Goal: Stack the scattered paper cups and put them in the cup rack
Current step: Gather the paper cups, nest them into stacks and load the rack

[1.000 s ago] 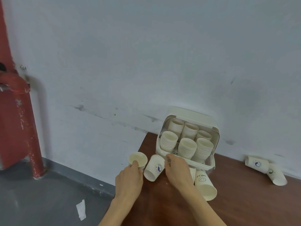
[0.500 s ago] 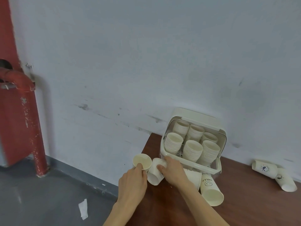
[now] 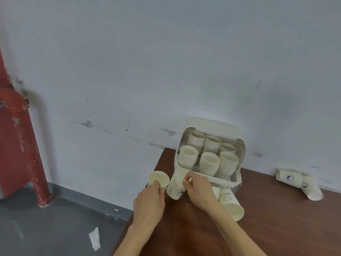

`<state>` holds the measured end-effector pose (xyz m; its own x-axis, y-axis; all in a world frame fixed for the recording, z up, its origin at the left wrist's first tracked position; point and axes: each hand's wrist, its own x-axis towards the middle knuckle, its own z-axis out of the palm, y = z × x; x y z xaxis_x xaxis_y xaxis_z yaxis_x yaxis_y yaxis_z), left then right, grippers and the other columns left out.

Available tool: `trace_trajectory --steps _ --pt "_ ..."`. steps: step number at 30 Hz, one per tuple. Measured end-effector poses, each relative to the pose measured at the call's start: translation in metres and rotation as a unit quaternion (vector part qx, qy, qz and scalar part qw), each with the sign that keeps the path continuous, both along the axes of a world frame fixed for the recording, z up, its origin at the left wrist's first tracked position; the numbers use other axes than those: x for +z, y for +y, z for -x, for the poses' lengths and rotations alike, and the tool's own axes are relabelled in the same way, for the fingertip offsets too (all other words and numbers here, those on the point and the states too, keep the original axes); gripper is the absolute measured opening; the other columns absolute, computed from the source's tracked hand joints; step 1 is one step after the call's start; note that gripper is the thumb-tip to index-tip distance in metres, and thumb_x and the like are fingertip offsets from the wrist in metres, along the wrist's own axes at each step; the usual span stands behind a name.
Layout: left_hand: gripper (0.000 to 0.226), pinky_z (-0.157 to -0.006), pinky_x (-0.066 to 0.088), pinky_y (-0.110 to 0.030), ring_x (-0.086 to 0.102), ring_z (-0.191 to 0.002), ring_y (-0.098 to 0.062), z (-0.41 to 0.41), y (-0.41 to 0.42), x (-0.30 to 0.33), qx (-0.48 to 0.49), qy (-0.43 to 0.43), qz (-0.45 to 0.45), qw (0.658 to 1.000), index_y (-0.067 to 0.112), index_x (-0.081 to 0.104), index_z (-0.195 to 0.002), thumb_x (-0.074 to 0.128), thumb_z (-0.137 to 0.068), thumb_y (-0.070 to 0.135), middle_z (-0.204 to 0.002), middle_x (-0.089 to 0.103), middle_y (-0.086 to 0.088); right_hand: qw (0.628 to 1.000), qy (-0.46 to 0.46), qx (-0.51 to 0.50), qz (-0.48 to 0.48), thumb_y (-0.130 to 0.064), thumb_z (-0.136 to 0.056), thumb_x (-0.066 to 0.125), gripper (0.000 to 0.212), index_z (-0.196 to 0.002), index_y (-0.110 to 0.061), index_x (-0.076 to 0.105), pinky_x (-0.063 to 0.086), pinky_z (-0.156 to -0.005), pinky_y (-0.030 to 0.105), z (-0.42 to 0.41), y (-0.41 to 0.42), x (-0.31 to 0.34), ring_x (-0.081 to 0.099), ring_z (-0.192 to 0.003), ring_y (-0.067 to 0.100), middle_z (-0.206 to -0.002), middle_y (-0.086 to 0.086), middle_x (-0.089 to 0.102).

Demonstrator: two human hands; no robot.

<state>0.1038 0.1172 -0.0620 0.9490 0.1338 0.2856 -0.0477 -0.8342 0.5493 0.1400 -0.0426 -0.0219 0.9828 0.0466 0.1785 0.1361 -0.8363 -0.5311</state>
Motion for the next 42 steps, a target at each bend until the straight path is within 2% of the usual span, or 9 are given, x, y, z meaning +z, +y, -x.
trace_trajectory --steps 4,11,14,20,27,29,35,39,42 --pt "0.023 -0.076 0.054 -0.026 0.065 -0.085 -0.011 0.001 -0.013 0.009 -0.007 -0.024 0.001 1.0 0.024 0.053 -0.113 0.036 -0.101 0.034 -0.099 0.066 0.006 0.997 -0.076 -0.011 0.012 -0.025 -0.095 0.052 0.006 -0.093 -0.023 0.057 0.045 -0.07 0.034 0.012 -0.023 0.015 0.057 -0.074 0.015 -0.071 -0.007 0.06" --pt "0.019 -0.07 0.053 -0.03 0.063 -0.079 -0.013 -0.004 -0.036 0.025 -0.042 -0.057 0.017 0.997 0.025 0.052 -0.105 0.036 -0.101 0.034 -0.089 0.064 0.006 0.978 -0.2 -0.057 0.011 -0.027 -0.096 0.051 0.01 -0.094 -0.023 0.06 0.047 -0.068 0.032 0.006 -0.067 0.053 0.059 -0.074 0.012 -0.076 -0.008 0.064" --pt "0.018 -0.067 0.049 -0.028 0.062 -0.079 -0.014 -0.006 -0.039 0.03 -0.052 -0.065 0.025 0.996 0.024 0.051 -0.107 0.037 -0.101 0.032 -0.089 0.064 0.006 0.966 -0.246 -0.079 0.016 -0.025 -0.096 0.051 0.01 -0.095 -0.02 0.059 0.047 -0.067 0.034 -0.01 -0.079 0.067 0.059 -0.077 0.018 -0.082 -0.003 0.066" --pt "0.02 -0.071 0.054 -0.036 0.062 -0.08 -0.015 -0.01 -0.041 0.033 -0.059 -0.07 0.032 0.995 0.024 0.052 -0.108 0.035 -0.1 0.032 -0.09 0.064 0.006 0.962 -0.221 -0.134 0.092 -0.017 -0.098 0.042 0.016 -0.097 -0.009 0.056 0.044 -0.065 0.038 -0.04 -0.085 0.071 0.053 -0.083 0.028 -0.086 0.007 0.061" --pt "0.024 -0.071 0.054 -0.035 0.063 -0.081 -0.016 -0.015 -0.037 0.03 -0.06 -0.065 0.03 0.996 0.022 0.051 -0.113 0.031 -0.102 0.028 -0.095 0.064 0.005 0.972 -0.145 -0.131 0.133 -0.02 -0.097 0.041 0.016 -0.087 -0.013 0.052 0.049 -0.06 0.042 -0.054 -0.083 0.049 0.055 -0.07 0.025 -0.076 0.003 0.059" --pt "0.022 -0.07 0.054 -0.035 0.063 -0.081 -0.015 -0.016 -0.036 0.031 -0.063 -0.063 0.018 0.996 0.024 0.05 -0.111 0.03 -0.102 0.028 -0.094 0.064 0.006 0.971 -0.137 -0.125 0.151 -0.019 -0.097 0.042 0.017 -0.089 -0.012 0.055 0.048 -0.061 0.041 -0.057 -0.083 0.043 0.054 -0.071 0.024 -0.076 0.004 0.06" --pt "0.025 -0.063 0.048 -0.03 0.058 -0.075 -0.017 -0.024 -0.038 0.045 -0.076 -0.088 -0.042 0.992 0.029 0.054 -0.109 0.032 -0.102 0.033 -0.089 0.058 0.007 0.973 -0.113 -0.109 0.17 -0.019 -0.1 0.039 0.024 -0.102 -0.012 0.061 0.047 -0.064 0.037 -0.058 -0.081 0.027 0.055 -0.084 0.022 -0.089 0.004 0.064" --pt "0.03 -0.058 0.036 -0.025 0.048 -0.07 -0.013 -0.037 -0.044 0.061 -0.072 -0.112 -0.073 0.988 0.031 0.062 -0.109 0.034 -0.101 0.038 -0.09 0.055 0.005 0.97 -0.121 -0.121 0.173 -0.019 -0.098 0.04 0.025 -0.101 -0.013 0.064 0.047 -0.064 0.036 -0.059 -0.077 0.022 0.054 -0.085 0.021 -0.09 0.003 0.065" --pt "0.029 -0.06 0.038 -0.028 0.058 -0.079 -0.02 -0.048 -0.049 0.078 -0.074 -0.135 -0.08 0.985 0.033 0.064 -0.112 0.039 -0.1 0.039 -0.097 0.058 0.001 0.964 -0.126 -0.131 0.196 -0.012 -0.095 0.042 0.023 -0.095 -0.013 0.066 0.045 -0.062 0.035 -0.059 -0.077 0.02 0.053 -0.083 0.02 -0.085 0.002 0.064"
